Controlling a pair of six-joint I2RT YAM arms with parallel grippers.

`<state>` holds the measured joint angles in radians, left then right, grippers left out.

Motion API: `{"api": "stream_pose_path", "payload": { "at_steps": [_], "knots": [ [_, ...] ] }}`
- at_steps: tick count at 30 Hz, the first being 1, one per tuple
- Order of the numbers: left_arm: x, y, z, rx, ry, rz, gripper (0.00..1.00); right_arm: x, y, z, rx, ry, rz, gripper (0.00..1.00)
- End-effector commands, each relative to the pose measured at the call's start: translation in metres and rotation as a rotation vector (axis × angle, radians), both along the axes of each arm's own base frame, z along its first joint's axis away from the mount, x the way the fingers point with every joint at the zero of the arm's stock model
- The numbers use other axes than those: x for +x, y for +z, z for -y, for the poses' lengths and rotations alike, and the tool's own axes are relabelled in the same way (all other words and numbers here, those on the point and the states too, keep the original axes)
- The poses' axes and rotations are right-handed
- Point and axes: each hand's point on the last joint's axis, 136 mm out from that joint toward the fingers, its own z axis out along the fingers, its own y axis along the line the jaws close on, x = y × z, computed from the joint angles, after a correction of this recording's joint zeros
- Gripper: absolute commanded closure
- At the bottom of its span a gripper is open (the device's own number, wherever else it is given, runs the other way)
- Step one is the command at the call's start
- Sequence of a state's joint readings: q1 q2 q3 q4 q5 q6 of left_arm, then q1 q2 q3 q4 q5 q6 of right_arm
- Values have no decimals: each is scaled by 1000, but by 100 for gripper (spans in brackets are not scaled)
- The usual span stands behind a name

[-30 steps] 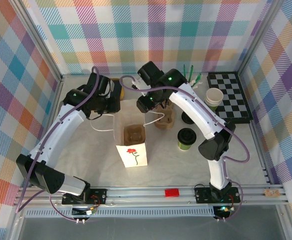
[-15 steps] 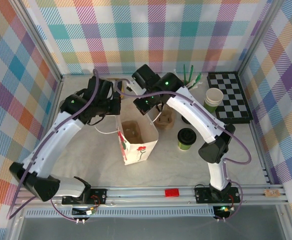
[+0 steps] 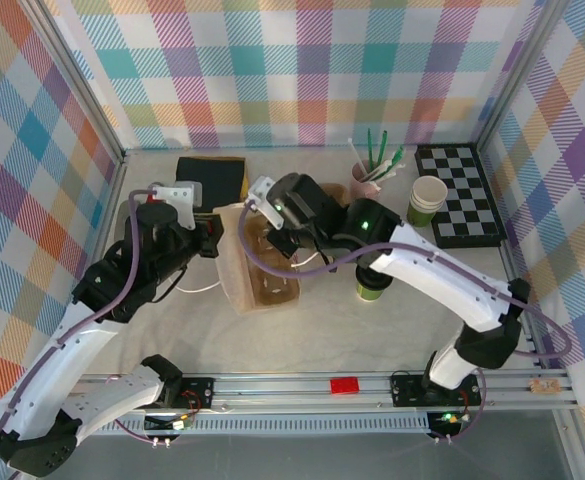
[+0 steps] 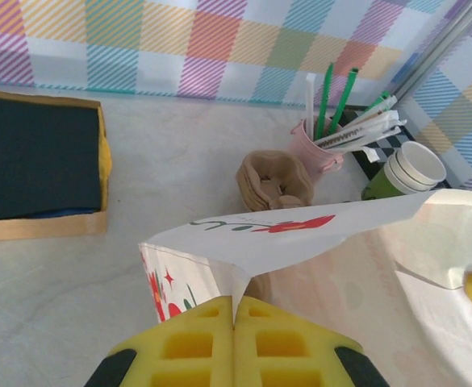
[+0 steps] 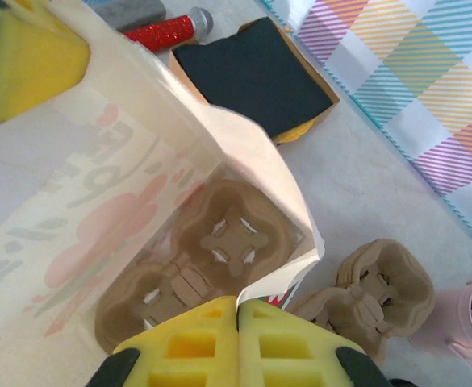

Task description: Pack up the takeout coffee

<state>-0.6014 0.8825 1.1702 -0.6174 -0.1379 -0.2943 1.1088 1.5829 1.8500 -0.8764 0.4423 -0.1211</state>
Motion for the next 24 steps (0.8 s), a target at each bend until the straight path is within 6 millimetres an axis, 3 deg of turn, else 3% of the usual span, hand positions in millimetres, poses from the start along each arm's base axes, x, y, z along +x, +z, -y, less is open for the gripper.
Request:
{"api": "stream_pose_path", "payload": {
  "at_steps": [1, 8, 13, 20, 24],
  "knots": [
    [-5, 19, 8, -40, -36, 94, 99, 5, 29, -6, 132, -31, 129, 100],
    [-21, 24, 19, -20, -74, 173, 99, -7, 35, 0, 235, -31, 198, 100],
    [-22, 19, 27, 7, -94, 176, 99, -12, 45, 7, 286, -34, 240, 100],
    [-22, 24, 25, 9, -85, 196, 99, -13, 37, 15, 270, -53, 243, 100],
    [-22, 22, 38, 13, -133, 154, 99, -14, 32, 20, 264, -63, 223, 100]
  ]
}}
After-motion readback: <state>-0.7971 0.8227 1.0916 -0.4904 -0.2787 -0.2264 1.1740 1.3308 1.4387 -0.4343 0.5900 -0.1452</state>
